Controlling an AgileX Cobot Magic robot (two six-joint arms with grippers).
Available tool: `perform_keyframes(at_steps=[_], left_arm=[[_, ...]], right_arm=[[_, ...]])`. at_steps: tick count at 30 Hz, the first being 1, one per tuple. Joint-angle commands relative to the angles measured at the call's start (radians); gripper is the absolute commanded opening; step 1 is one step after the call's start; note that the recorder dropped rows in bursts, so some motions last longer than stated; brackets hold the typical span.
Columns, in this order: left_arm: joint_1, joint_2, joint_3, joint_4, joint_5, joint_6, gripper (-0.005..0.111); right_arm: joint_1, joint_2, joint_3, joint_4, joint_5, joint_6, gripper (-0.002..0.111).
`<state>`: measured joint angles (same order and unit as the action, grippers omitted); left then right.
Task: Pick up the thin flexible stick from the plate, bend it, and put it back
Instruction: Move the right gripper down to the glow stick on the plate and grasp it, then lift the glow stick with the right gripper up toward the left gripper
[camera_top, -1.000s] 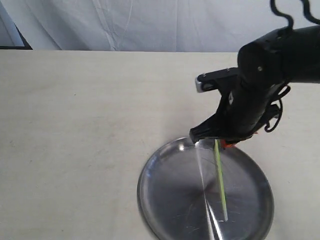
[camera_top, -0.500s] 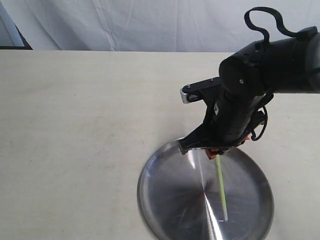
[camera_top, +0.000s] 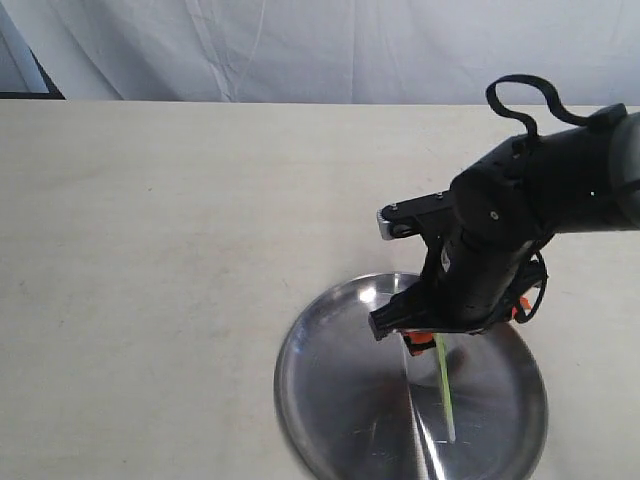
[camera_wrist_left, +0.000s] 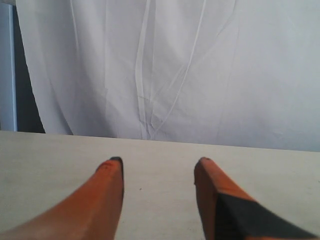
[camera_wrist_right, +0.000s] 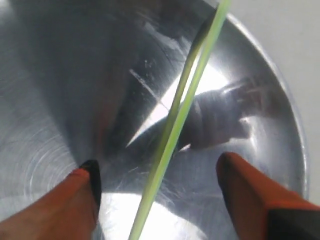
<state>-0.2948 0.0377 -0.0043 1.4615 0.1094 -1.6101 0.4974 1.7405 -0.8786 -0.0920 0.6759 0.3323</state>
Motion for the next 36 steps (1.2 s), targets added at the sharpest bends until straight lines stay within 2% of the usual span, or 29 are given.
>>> perform_keyframes(at_steps=[1, 11, 13, 18, 26, 36], left_arm=[[-0.005, -0.002, 0.004, 0.002, -0.001, -0.002, 0.045], [-0.005, -0.002, 0.004, 0.002, -0.001, -0.002, 0.045], [-0.005, -0.002, 0.004, 0.002, -0.001, -0.002, 0.045], [-0.005, -0.002, 0.004, 0.002, -0.001, -0.002, 0.045], [-0.005, -0.002, 0.004, 0.002, -0.001, -0.002, 0.045], [-0.005, -0.002, 0.004, 0.002, -0.001, -0.002, 0.045]], right_arm=[[0.002, -0.001, 0.029, -0.013, -0.075, 0.009, 0.065], [0.002, 0.09, 0.029, -0.038, -0.126, 0.063, 0.062], [0.002, 0.115, 0.029, -0.038, -0.131, 0.063, 0.051], [0.002, 0.149, 0.029, -0.038, -0.134, 0.063, -0.001], [0.002, 0.104, 0.029, -0.036, -0.101, 0.023, -0.001], [0.002, -0.242, 0.029, 0.006, -0.089, -0.056, -0.001]])
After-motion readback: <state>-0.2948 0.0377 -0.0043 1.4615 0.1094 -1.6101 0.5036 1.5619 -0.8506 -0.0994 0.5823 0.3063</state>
